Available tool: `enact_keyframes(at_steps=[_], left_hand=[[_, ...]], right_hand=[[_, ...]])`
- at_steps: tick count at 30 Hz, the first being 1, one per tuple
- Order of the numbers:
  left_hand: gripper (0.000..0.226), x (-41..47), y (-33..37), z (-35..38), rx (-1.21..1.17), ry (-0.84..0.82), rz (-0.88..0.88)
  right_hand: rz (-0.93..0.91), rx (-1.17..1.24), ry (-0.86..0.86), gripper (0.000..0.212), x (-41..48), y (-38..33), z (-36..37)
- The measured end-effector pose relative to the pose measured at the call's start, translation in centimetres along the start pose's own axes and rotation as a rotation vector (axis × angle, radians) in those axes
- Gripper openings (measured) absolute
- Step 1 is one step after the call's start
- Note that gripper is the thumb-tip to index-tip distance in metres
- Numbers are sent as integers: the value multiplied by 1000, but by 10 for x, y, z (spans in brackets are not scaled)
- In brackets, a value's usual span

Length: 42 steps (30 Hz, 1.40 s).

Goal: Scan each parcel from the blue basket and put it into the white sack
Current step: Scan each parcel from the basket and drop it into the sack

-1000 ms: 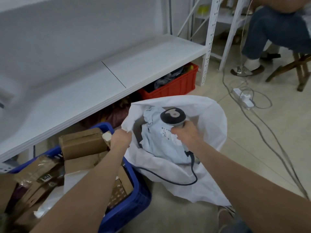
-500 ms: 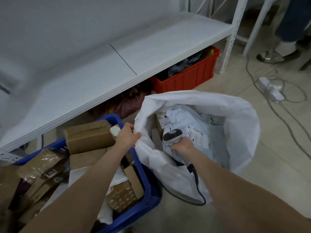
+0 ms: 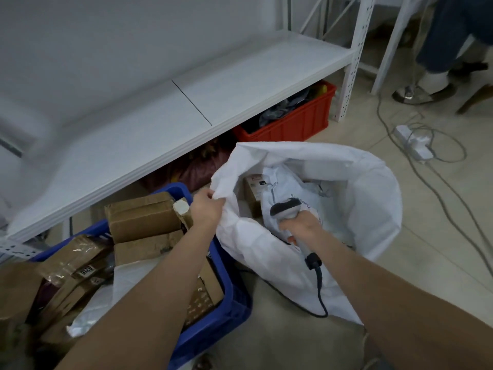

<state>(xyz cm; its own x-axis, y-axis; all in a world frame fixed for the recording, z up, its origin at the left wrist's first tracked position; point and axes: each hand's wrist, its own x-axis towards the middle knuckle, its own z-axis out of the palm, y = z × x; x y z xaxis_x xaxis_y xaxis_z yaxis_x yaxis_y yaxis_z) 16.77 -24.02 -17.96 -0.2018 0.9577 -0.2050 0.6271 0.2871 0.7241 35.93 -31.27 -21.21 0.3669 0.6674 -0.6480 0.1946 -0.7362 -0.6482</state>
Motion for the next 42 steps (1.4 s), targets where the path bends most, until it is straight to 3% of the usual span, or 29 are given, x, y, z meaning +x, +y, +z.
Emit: enact_keyframes(at_steps=[1, 2, 5, 8, 11, 14, 17, 21, 24, 26, 29, 31, 33, 37, 41, 42], left_hand=[[13, -3, 2, 0, 83, -42, 12], [28, -3, -2, 1, 139, -93, -24], [73, -2, -8, 1, -77, -242, -289], [72, 0, -2, 4, -339, -195, -452], [62, 0, -5, 19, -338, -171, -494], [71, 0, -2, 42, -291, -179, -513], [86, 5, 1, 54, -197, -146, -523], [72, 22, -12, 64, -208, -220, -552], [54, 22, -18, 67, -195, -235, -533], [44, 15, -15, 68, -167, -238, -497], [12, 6, 8, 50, 9, -58, -237], [26, 1, 36, 28, 23, 172, -30], [28, -4, 50, 8, -37, 315, 29], [5, -18, 53, -13, 159, 114, 15], [24, -25, 62, -39, -86, 369, 35], [32, -26, 58, -43, -88, 348, 17]], right_hand=[[-11, -15, -8, 20, -5, -2, -1], [-23, 19, -23, 19, -9, -1, -2], [-47, 232, 10, 19, -14, 0, -17], [-80, 261, 104, 18, -19, 4, -41], [-31, 83, 316, 30, -23, 21, -72], [39, -51, 508, 42, -18, 45, -105], [123, -33, 534, 45, -5, 65, -124], [138, 128, 365, 23, 20, 75, -122], [35, 314, 303, 18, 31, 74, -105], [11, 357, 224, 30, 23, 64, -93], [-71, 288, 238, 29, 11, 45, -79], [-115, 255, 357, 34, 0, 29, -77], [-134, 212, 431, 38, -14, 19, -80], [-160, 63, 474, 39, -37, 9, -92], [-277, 67, 604, 43, -50, -4, -98], [-259, 65, 585, 44, -50, -2, -96]])
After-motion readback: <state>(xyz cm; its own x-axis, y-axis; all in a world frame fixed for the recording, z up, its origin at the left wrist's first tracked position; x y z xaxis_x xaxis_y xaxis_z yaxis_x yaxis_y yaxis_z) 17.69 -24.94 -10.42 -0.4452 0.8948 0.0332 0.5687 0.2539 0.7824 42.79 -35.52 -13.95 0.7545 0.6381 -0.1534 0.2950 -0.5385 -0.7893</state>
